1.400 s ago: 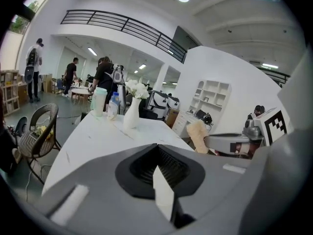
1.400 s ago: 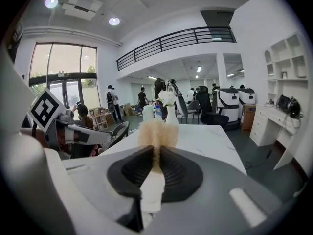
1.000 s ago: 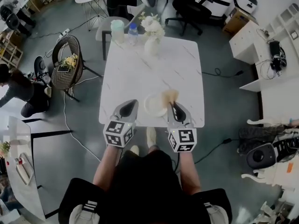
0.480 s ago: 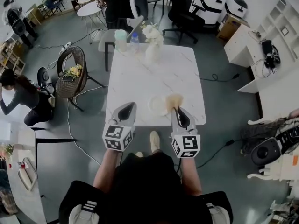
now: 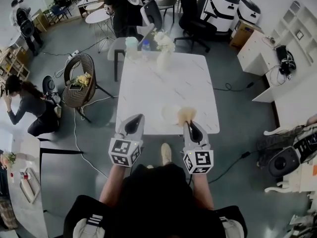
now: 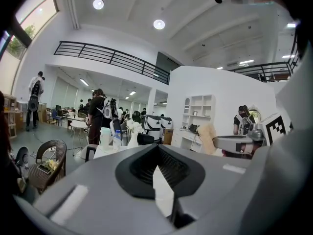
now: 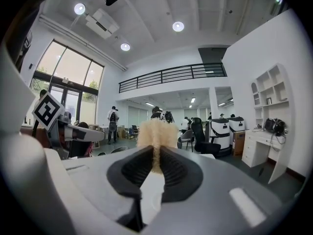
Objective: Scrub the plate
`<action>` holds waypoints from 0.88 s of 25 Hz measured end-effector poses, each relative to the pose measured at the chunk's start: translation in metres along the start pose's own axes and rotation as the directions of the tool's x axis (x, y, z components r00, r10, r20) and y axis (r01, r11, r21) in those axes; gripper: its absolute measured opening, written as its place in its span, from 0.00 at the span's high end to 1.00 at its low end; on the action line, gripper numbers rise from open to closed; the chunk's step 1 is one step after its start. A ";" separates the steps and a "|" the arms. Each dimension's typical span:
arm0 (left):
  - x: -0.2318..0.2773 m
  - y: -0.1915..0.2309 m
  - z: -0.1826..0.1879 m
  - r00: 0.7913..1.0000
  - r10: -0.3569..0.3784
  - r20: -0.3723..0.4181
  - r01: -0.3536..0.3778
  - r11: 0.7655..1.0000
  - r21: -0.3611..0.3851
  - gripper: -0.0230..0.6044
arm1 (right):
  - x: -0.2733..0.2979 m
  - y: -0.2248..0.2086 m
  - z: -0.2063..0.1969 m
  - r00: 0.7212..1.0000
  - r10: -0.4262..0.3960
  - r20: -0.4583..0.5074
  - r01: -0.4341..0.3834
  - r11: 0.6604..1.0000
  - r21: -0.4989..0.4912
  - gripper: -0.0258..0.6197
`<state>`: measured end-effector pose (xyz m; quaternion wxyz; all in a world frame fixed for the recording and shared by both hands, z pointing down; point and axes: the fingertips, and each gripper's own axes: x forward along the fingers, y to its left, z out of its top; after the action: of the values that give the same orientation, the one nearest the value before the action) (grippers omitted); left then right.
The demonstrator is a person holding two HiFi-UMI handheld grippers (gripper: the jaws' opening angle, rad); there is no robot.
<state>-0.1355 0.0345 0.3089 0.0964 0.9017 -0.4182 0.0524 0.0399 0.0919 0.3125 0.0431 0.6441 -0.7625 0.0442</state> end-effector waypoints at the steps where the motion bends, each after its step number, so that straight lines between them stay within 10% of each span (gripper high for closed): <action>1: -0.001 0.000 0.000 1.000 -0.001 0.001 0.001 1.000 0.002 0.95 | -0.001 0.001 0.000 1.000 0.002 0.004 -0.002 1.000 0.001 0.89; 22: -0.004 -0.013 0.005 1.000 -0.010 -0.002 0.010 1.000 0.010 0.95 | -0.011 -0.002 0.007 1.000 -0.002 0.017 0.001 1.000 0.018 0.89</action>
<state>-0.1281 0.0446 0.3018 0.0926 0.9043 -0.4132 0.0551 0.0434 0.1013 0.3038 0.0309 0.6454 -0.7619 0.0454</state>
